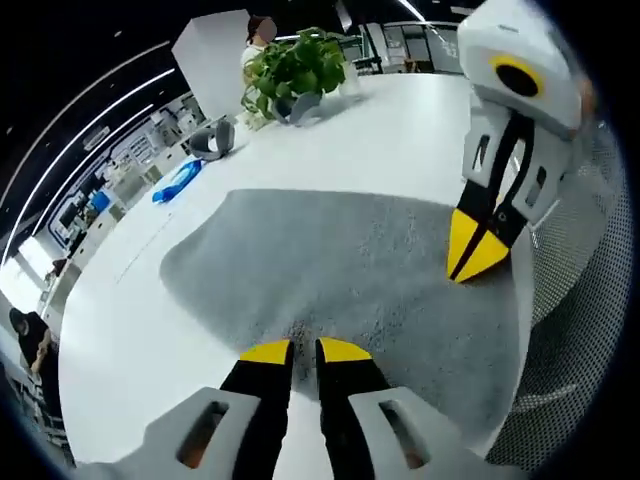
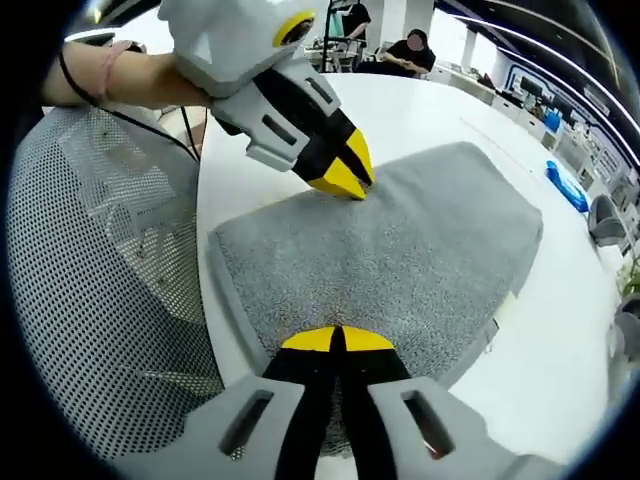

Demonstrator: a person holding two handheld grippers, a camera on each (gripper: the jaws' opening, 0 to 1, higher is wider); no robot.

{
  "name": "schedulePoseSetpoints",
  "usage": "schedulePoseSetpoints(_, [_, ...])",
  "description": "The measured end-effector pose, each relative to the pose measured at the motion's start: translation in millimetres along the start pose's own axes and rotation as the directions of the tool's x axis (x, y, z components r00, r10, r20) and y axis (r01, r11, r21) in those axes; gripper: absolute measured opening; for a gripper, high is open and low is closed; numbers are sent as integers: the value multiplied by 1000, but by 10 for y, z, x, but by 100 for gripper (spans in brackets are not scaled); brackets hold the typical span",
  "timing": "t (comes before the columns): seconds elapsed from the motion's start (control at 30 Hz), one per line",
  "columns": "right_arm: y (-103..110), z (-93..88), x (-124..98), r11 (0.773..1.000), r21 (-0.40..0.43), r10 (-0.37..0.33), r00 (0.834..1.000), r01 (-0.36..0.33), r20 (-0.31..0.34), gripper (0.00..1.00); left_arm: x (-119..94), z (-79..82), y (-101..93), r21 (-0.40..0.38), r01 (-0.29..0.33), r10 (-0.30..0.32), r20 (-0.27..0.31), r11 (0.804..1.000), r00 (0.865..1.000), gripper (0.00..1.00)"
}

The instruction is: Fold the towel on the table until its edges align and the towel forms a compact rectangular stack.

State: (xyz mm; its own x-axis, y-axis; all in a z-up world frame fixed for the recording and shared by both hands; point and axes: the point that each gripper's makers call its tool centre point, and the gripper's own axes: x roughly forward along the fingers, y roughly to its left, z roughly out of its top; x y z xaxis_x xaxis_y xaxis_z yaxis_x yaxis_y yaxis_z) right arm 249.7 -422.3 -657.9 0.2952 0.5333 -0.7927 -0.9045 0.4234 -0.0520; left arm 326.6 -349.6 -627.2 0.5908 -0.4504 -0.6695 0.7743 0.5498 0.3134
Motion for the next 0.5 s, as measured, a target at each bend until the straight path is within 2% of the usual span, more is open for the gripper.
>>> schedulePoseSetpoints(0.03, [-3, 10, 5, 1000, 6, 2, 1000, -2, 5, 0, -2, 75, -60, 17, 28, -28, 35, 999, 999, 11])
schedulePoseSetpoints(0.1, [-10, 27, 15, 1000, 15, 3, 1000, -3, 12, 0, -16, 112, -130, 26, 48, -49, 42, 999, 998, 11])
schedulePoseSetpoints(0.2, [-12, 53, 31, 1000, 13, 3, 1000, -3, 22, 0, -22, 224, -388, 59, 155, -160, 83, 986, 984, 11])
schedulePoseSetpoints(0.27, [-15, 77, 45, 1000, 9, 3, 1000, -3, 31, 0, -25, 227, -505, 60, 200, -204, 73, 978, 976, 10])
schedulePoseSetpoints(0.4, [-22, 121, 76, 1000, -6, -2, 999, 2, 50, 0, -14, 88, -667, 81, 258, -258, -11, 963, 966, 6])
schedulePoseSetpoints(0.43, [-21, 128, 80, 1000, -10, -3, 999, 4, 51, 0, -3, 48, -687, 107, 262, -260, -32, 959, 965, 5])
schedulePoseSetpoints(0.47, [-19, 135, 84, 1000, -18, -5, 999, 6, 52, 0, 23, 9, -686, 171, 249, -244, -49, 953, 968, 5])
schedulePoseSetpoints(0.5, [-18, 138, 85, 1000, -25, -7, 999, 8, 51, 0, 37, 24, -685, 212, 237, -235, -37, 948, 971, 4])
